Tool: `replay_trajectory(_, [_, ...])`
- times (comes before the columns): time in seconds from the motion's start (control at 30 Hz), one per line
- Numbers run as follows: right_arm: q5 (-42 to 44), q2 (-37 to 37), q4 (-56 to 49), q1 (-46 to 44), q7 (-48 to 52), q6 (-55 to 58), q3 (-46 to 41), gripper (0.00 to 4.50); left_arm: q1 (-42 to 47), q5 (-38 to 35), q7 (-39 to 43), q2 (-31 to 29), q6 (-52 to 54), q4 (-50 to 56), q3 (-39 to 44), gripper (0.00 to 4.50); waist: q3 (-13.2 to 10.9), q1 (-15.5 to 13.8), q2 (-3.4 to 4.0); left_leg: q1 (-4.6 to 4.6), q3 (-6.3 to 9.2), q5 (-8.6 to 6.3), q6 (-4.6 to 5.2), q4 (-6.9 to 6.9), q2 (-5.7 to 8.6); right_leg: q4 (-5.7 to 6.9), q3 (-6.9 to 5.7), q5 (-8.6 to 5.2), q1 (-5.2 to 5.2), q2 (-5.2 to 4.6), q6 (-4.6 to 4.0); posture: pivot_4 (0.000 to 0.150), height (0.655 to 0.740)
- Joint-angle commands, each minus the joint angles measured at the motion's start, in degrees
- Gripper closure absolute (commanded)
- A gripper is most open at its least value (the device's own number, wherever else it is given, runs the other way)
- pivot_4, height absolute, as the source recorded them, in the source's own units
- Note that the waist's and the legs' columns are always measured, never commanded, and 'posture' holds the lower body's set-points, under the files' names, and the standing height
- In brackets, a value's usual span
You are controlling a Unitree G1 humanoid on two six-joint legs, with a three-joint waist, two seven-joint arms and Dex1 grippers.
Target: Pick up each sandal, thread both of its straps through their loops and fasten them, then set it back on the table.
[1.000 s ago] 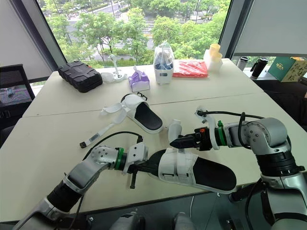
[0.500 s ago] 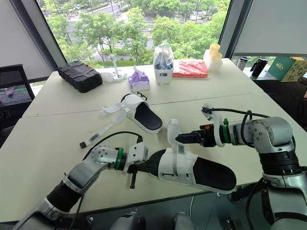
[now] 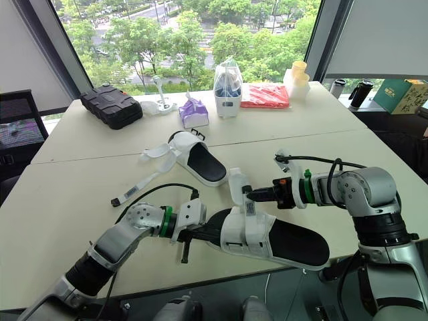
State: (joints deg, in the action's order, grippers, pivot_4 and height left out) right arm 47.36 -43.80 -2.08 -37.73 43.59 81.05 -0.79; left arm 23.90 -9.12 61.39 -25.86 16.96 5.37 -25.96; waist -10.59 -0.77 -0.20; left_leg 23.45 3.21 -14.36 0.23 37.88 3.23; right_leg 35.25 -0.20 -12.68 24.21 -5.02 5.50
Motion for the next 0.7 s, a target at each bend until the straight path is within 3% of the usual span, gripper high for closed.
replay_trajectory(0.03, [0.26, -1.2, -2.23, -0.55, 0.79, -0.4, -1.5, 4.44, -0.42, 1.37, -0.23, -0.28, 0.43, -0.62, -0.6, 4.5, 0.0, 0.01, 0.0, 0.0, 0.0, 0.0, 0.0, 0.0, 0.0, 0.0, 0.0, 0.0, 0.0, 0.0, 0.0, 0.15, 0.74])
replay_trajectory(0.47, [0.71, -4.47, -10.08, 2.03, 0.46, -4.42, -7.35, 4.44, -0.9, 1.18, -0.26, -0.43, 0.95, -0.21, -0.69, 4.5, -0.01, -0.02, 0.01, 0.0, 0.0, 0.0, 0.0, 0.0, 0.0, -0.01, 0.0, -0.01, 0.0, 0.0, 0.0, 0.15, 0.74])
replay_trajectory(0.7, [-2.97, -9.92, -19.37, 9.69, 4.56, -14.85, -6.16, 4.44, -0.87, 1.11, -0.01, -0.49, 1.26, -0.41, -0.81, 4.5, -0.01, 0.01, 0.01, 0.02, 0.0, -0.02, 0.03, -0.01, 0.0, -0.02, -0.02, -0.02, 0.01, 0.0, 0.03, 0.15, 0.74])
